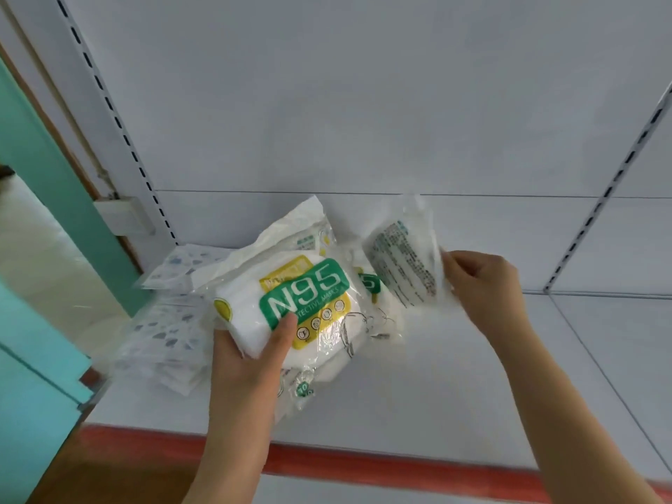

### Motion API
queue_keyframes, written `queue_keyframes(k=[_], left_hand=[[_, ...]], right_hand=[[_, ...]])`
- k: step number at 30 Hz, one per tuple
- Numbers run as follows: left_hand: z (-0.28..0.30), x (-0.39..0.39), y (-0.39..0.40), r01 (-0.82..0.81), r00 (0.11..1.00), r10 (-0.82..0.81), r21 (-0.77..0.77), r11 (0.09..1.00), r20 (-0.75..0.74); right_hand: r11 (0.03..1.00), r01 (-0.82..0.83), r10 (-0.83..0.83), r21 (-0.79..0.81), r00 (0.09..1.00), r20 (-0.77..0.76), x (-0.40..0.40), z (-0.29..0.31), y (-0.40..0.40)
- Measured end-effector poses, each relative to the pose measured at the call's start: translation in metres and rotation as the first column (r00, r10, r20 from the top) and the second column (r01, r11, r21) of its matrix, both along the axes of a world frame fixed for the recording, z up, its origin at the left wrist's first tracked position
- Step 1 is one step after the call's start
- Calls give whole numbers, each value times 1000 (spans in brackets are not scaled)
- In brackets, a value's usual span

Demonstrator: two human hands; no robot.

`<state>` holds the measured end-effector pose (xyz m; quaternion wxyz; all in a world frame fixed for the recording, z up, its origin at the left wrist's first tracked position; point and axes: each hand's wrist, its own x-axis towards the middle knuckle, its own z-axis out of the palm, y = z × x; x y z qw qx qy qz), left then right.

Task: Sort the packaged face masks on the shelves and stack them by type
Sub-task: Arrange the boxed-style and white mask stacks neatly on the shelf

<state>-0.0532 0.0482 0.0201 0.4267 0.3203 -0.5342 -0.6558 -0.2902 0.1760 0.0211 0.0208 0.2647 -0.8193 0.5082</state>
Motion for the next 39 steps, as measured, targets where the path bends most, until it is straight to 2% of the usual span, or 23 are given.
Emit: queue_keyframes(k=[2, 4, 7, 10, 12, 14, 17, 20, 22, 24, 27, 28, 29, 31, 34, 37, 39], left_hand=[[-1, -17, 7, -14, 1000, 13, -121, 993, -7], [-3, -40, 19, 17, 1000, -17, -238, 971, 3], [-9, -79, 43, 217, 976, -213, -334, 917, 48], [-22, -106, 59, 517, 851, -520, -310, 798, 81], [-32, -118, 64, 633, 772, -612, -291, 717, 171], [-38, -129, 65, 642, 767, -590, -293, 708, 254], [-47, -152, 57, 565, 824, -514, -278, 777, 237], [-48, -165, 47, 622, 781, -553, -272, 735, 292], [-49, -170, 46, 602, 792, -503, -309, 736, 346], [-51, -175, 47, 522, 842, -418, -323, 789, 340], [-51, -178, 47, 495, 859, -413, -278, 824, 303], [-50, -177, 46, 519, 846, -446, -256, 816, 292], [-48, -175, 45, 557, 824, -495, -235, 796, 276], [-42, -170, 43, 664, 744, -614, -184, 725, 266], [-44, -164, 33, 761, 643, -709, -143, 632, 289], [-54, -155, 31, 775, 617, -695, -134, 617, 368], [-59, -150, 35, 795, 588, -694, -138, 591, 415]], right_hand=[[987, 118, -103, -108, 986, 134, 3, 11, 32], [970, 180, -146, -163, 969, 200, 15, 15, 57], [944, 196, -130, -267, 961, 245, 36, 13, 68], [955, 157, -94, -253, 965, 246, 45, 4, 64], [957, 121, -31, -265, 947, 320, 40, -7, 71], [962, 34, 70, -270, 929, 365, 36, -14, 84], [952, -69, 186, -300, 905, 382, 26, -22, 105], [940, -194, 291, -281, 885, 364, 15, -27, 117], [954, -221, 272, -200, 920, 282, 8, -31, 117], [966, -182, 225, -185, 942, 250, 2, -35, 112], [992, 42, -24, -118, 989, 149, -22, -45, 106], [996, 54, -43, -72, 990, 137, -29, -43, 106], [999, -1, 10, -49, 982, 189, -35, -38, 108], [979, -175, 202, -109, 917, 343, -44, -27, 114], [915, -357, 404, -189, 821, 403, -45, -21, 119], [894, -384, 448, -232, 756, 478, -43, -37, 120], [908, -377, 415, -182, 759, 501, -40, -46, 118]])
